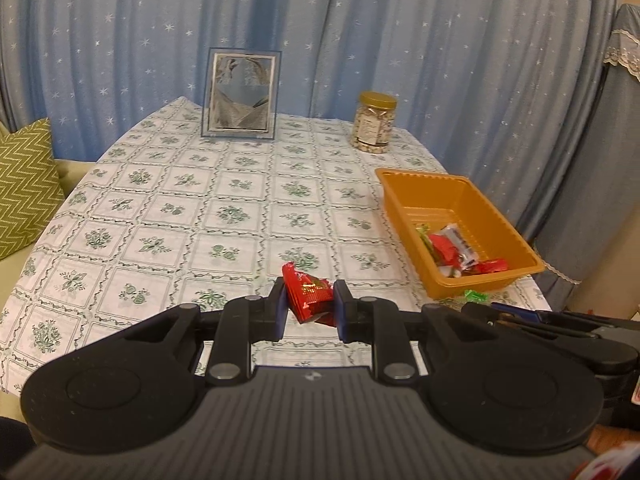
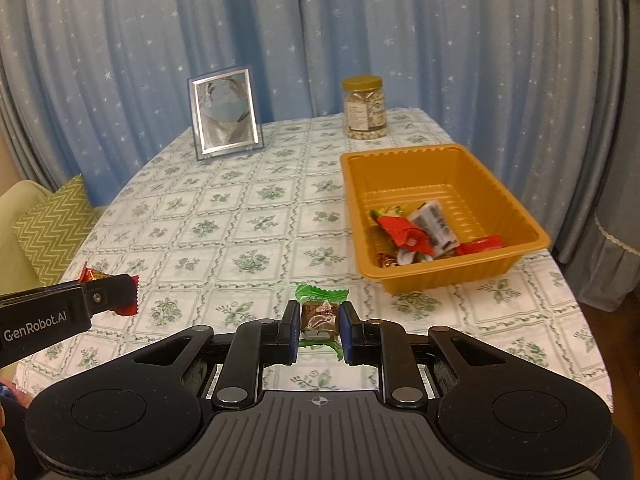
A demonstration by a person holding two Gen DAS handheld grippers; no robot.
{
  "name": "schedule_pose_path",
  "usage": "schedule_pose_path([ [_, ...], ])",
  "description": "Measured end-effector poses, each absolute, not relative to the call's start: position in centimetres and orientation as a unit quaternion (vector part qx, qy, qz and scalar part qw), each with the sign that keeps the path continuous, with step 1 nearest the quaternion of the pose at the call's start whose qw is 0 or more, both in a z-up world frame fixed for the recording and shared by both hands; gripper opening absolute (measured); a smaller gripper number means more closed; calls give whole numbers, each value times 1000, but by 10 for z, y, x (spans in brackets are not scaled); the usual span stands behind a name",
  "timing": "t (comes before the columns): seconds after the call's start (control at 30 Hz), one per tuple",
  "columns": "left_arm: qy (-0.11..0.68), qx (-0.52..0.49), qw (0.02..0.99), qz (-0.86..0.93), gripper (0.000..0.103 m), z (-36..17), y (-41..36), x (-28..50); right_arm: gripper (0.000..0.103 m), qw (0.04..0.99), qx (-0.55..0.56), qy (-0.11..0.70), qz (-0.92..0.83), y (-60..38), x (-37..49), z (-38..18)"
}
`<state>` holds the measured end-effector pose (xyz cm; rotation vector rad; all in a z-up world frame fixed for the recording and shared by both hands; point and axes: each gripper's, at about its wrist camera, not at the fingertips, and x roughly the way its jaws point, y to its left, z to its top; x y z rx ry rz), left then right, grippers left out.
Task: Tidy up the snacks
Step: 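Carry both candies over the orange tray with both tools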
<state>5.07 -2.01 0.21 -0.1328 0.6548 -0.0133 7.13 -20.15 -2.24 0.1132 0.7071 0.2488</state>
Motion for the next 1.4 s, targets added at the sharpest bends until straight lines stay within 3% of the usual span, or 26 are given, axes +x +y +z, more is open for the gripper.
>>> schedule_pose_path([
  [0.73, 323, -51, 942, -74, 21, 7, -73, 84, 21, 941, 80, 324, 53, -265, 85, -12],
  [1.4, 334, -25, 931, -146, 21, -8, -138, 184, 21, 941, 95, 324, 6, -328, 158, -16],
])
